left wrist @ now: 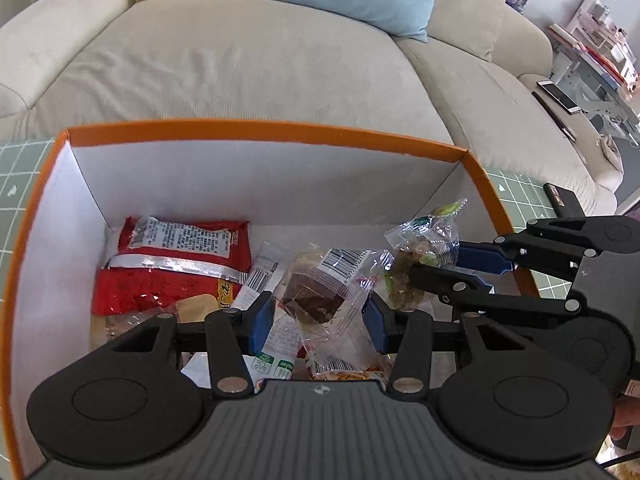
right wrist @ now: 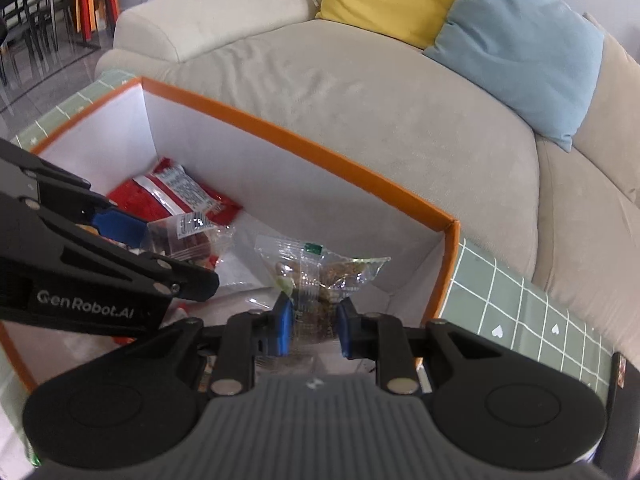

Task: Organize snacks
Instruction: 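Open both grippers to drop the packets into the box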

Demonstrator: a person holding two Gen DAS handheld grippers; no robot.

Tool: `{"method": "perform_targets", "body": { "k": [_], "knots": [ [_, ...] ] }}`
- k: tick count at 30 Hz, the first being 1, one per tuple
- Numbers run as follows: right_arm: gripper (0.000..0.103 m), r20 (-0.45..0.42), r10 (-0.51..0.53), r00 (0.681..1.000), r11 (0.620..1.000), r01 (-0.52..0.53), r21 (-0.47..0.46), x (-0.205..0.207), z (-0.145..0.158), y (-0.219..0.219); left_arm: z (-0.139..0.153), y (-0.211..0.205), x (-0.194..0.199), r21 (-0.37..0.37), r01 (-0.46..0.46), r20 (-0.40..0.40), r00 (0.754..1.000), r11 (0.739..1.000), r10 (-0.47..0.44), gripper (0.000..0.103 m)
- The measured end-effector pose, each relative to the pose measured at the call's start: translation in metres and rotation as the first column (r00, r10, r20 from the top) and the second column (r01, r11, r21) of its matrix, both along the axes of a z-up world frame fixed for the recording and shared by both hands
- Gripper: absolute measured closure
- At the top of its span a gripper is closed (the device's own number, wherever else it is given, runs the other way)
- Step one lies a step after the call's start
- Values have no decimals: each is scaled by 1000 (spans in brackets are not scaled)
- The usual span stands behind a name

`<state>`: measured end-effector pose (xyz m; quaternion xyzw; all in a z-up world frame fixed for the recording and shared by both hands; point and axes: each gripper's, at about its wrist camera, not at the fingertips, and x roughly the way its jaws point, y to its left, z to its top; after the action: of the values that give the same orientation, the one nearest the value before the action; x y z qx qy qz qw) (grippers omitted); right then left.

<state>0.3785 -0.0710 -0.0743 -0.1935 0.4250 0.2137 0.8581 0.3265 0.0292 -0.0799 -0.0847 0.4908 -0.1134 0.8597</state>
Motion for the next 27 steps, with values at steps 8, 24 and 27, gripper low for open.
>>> {"method": "perform_targets", "body": {
  "k": [8, 24, 27],
  "knots": [
    [82, 17, 15, 1000, 1000, -15, -24, 0, -8, 0, -2, -2, 5, 16, -20, -30, 999, 1000, 20, 47],
    [66, 45, 5, 999, 1000, -4, -10, -10, 5, -3, 14, 5, -5, -5, -67, 8, 998, 998, 67, 29],
    [64, 48, 8, 999, 1000, -8, -9, -16, 9, -3, 22, 6, -11, 1, -68, 19, 998, 998, 68, 29]
  ]
}}
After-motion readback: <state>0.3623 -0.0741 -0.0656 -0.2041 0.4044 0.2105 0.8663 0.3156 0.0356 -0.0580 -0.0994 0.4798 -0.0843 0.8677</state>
